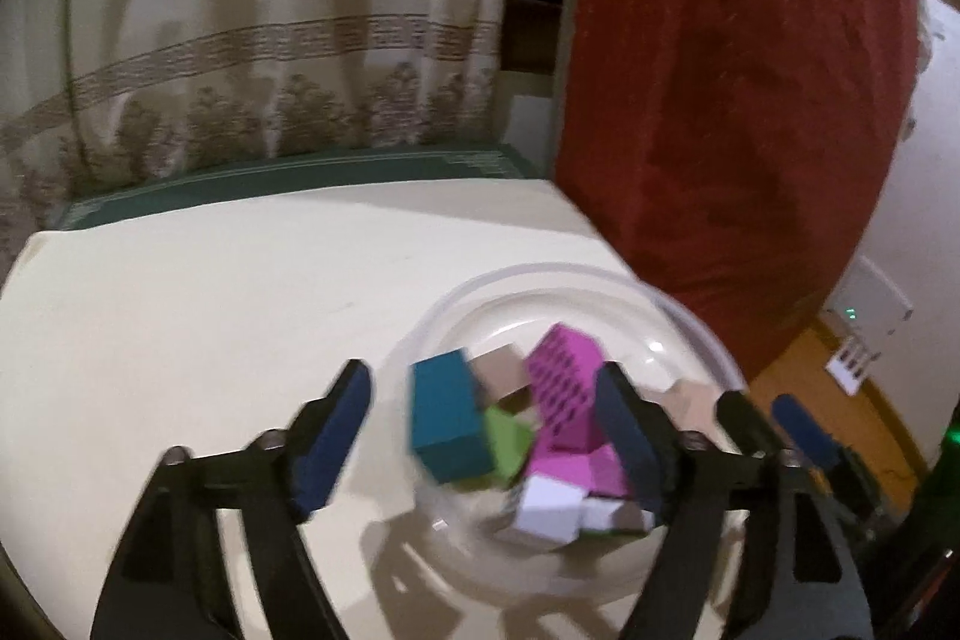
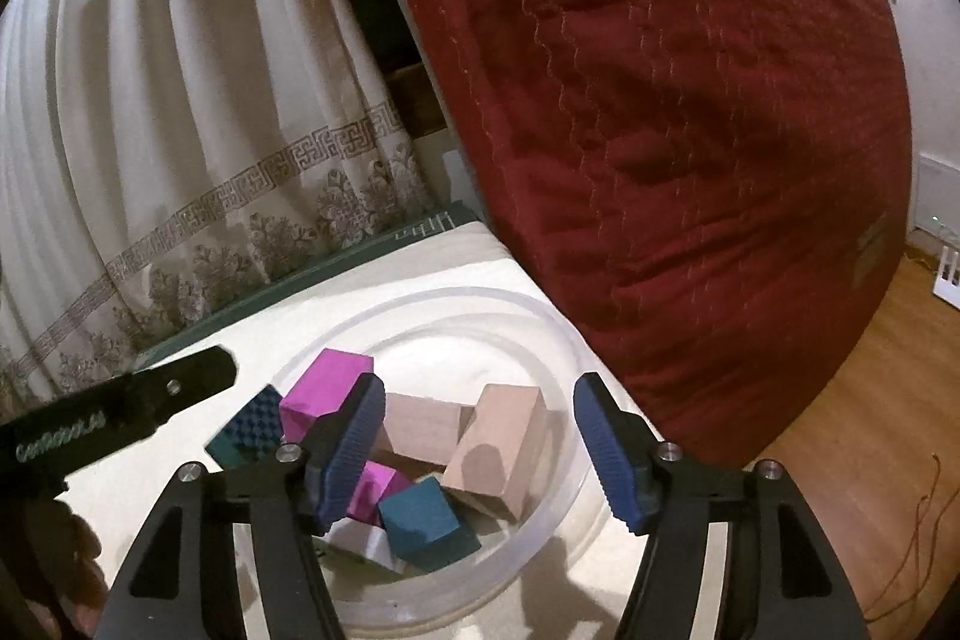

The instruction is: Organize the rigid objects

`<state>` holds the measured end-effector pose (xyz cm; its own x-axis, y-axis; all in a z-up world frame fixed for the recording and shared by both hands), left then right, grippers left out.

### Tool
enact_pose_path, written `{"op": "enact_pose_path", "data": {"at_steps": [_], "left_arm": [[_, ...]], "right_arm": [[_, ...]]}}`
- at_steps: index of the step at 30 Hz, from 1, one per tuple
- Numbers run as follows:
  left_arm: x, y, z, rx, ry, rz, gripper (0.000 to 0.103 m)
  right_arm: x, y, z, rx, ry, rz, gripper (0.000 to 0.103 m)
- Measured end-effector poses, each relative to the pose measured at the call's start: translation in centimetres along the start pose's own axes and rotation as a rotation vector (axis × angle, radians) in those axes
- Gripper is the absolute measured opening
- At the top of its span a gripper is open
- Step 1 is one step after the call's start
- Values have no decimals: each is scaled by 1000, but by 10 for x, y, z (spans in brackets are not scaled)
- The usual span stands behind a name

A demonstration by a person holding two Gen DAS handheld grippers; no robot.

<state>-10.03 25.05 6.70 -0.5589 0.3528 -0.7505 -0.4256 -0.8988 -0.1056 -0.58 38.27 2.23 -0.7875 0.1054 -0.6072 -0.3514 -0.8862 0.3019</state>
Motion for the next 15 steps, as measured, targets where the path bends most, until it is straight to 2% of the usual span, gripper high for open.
{"op": "enact_pose_path", "data": {"at_steps": [3,4,8,11,15], "left_arm": [[-7,10,-12,-21,-8,46,94],[-9,13,-16,-23,-7,55,96],[-13,22,-31,-31,28,118,98],[-16,23,-42,-22,46,161,98],[-20,22,-55,-22,71,180,99]], "right_arm": [[-1,-1,0,-5,-2,-3,79],[-2,-1,-1,-6,-3,-3,86],[-4,1,-5,-25,28,5,103],[-7,3,-14,-59,75,0,103],[-15,2,-26,-106,126,-34,103]]}}
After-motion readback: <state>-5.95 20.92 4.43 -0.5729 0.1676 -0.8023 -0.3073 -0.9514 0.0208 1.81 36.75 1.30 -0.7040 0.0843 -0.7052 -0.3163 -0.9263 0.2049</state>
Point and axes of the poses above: each gripper's, at about its wrist camera, not at the fingertips, and x roughly the way its jaws point, y to its left, z to its top, the point moved 3 cm from there along x, roughly the way its jaws point, and after that the axes turned 12 degrees about y, right-handed, at the moved point
